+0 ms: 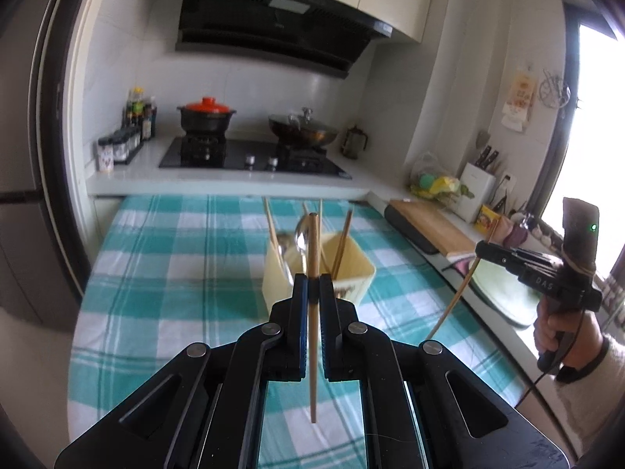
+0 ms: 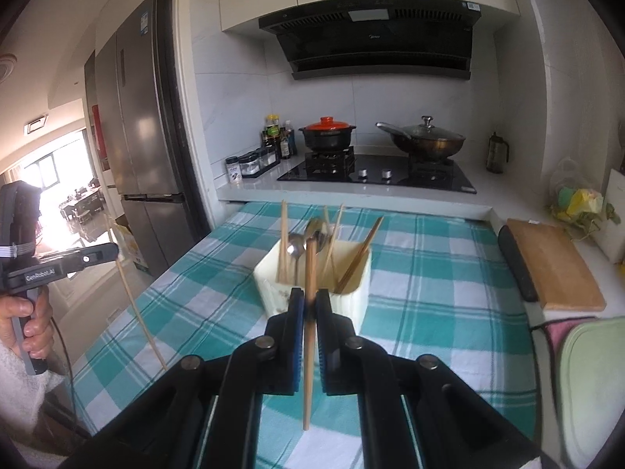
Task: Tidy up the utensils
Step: 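Lift both chopsticks and carry them above the cream holder, then open left gripper to drop its chopstick while right gripper releases its chopstick into the holder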
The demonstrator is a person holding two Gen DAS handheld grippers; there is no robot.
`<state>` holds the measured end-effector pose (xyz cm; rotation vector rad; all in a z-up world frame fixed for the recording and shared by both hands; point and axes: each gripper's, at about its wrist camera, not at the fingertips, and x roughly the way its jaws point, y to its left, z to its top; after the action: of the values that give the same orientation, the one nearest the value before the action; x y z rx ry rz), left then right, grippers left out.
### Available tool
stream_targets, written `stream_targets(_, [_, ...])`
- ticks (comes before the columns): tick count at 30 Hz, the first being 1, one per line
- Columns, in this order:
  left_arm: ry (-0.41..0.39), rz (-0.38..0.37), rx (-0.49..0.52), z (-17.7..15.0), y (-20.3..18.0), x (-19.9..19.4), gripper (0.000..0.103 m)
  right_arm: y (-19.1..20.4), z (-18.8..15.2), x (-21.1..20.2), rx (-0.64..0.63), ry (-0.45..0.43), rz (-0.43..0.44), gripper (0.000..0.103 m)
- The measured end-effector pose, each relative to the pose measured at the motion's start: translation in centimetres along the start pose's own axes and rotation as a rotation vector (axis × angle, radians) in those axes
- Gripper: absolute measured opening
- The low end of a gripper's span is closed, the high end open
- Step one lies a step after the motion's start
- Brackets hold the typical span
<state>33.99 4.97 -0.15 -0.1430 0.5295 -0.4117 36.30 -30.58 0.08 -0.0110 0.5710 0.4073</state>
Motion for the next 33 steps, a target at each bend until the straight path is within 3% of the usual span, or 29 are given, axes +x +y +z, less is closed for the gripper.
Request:
stream_targets(5, [-0.126, 0.018, 0.021, 5.2, -0.8, -0.1, 0.004, -1.4, 4.2, 0.4, -0.003, -0.063, -0.029, 0.006])
stream_targets(10, [-0.198, 0.047, -0.012, 9.8, -0.9, 3.1, 0.004, -1.5, 8.3, 0.8, -0.024, -0.185, -0.056, 0.006])
stream_targets(13, [-0.215, 0.081, -0.034, 10.7, -0.7, 6.2, 0.004, -1.5, 9.7, 1.9, -0.011, -0.239, -0.054, 0.006])
stream_targets(17, [-0.179, 0.108, -0.040, 10.1, -0.6, 10.6, 0.004, -1.7, 10.2, 4.9, 0.027, -0.258, -0.034, 0.006])
stream_targets(20, [-0.106, 0.108, -0.034, 8.8, -0.4, 14.2, 0.004, -1.7, 9.4, 8.6, 0.031, -0.202, -0.029, 0.006])
stream_targets(24, [0.007, 0.118, -0.013, 6.4, 0.0, 19.0, 0.004, -2.3, 7.5, 14.2, 0.049, -0.056, 0.012, 0.006])
stream_targets(30, [0.134, 0.110, -0.018, 4.0, 0.4, 22.9, 0.005, -3.3, 4.9, 20.0, 0.088, 0.104, 0.010, 0.007])
stream_targets(32, [0.148, 0.110, -0.016, 3.6, 0.2, 22.8, 0.016, -3.5, 4.6, 20.5, 0.103, 0.121, 0.007, 0.012])
stream_targets(33, [0.147, 0.109, -0.010, 3.4, 0.0, 22.2, 0.036, -3.7, 4.7, 20.4, 0.113, 0.127, 0.002, 0.019])
